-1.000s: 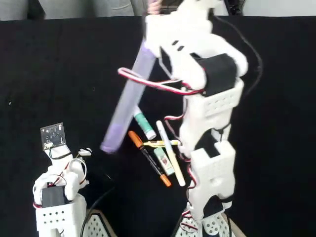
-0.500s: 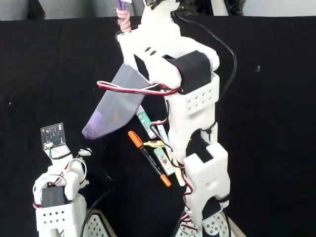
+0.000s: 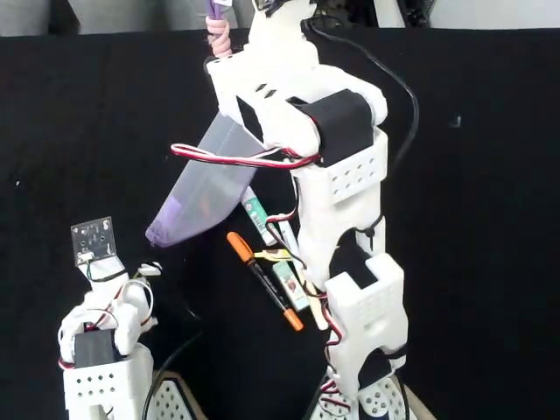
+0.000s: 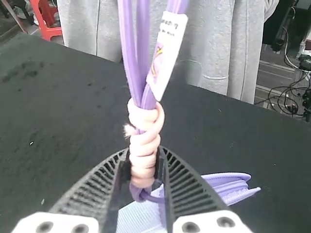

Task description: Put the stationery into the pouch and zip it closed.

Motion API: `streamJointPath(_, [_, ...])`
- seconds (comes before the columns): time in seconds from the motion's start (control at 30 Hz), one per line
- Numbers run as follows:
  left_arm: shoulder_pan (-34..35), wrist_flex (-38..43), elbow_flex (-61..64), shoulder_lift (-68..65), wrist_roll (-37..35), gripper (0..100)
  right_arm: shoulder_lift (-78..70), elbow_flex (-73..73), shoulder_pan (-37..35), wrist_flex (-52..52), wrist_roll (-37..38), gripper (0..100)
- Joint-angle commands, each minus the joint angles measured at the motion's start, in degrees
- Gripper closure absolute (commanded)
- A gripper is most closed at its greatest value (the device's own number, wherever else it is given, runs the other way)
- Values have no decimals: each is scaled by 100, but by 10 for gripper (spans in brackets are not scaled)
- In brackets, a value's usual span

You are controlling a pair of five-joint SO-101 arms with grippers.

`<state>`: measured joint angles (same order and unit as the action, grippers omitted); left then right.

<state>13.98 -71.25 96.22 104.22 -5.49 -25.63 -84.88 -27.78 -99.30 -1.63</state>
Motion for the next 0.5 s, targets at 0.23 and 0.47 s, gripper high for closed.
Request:
streamJointPath(0.23, [40, 870, 110, 26, -18, 968, 1560, 1596, -53, 114, 589, 987])
streamJointPath(0.47, [40, 738, 110, 26, -18, 968, 1648, 1807, 677, 1354, 1029, 988])
